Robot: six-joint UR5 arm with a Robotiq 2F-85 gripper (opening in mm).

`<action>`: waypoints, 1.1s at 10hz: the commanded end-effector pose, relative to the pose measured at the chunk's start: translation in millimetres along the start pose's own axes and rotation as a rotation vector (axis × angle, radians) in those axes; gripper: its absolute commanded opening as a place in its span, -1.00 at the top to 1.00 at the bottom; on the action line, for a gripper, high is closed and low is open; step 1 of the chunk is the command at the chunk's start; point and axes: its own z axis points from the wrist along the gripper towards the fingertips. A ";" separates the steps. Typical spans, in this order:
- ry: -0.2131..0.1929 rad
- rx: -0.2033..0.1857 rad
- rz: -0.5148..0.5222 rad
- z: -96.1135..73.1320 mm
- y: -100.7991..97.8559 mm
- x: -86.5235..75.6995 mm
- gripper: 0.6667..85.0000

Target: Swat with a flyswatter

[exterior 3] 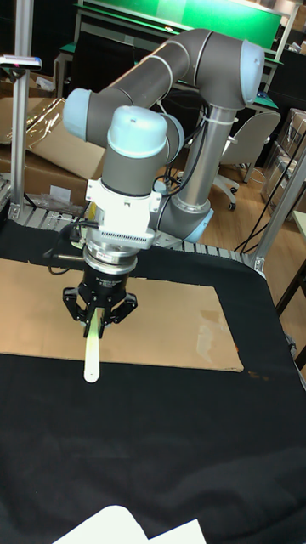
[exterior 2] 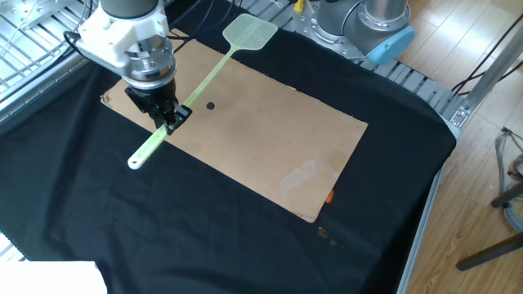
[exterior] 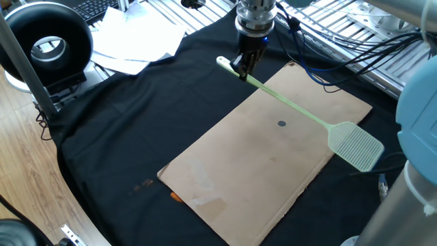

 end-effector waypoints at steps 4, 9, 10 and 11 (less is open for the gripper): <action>0.032 -0.032 0.004 -0.9 8.6 7.4 0.98; -0.025 -0.027 -0.086 -0.8 7.7 -7.1 0.98; -0.035 -0.020 -0.093 0.1 6.4 -10.7 0.98; -0.040 -0.023 -0.094 8.1 6.8 -17.8 0.98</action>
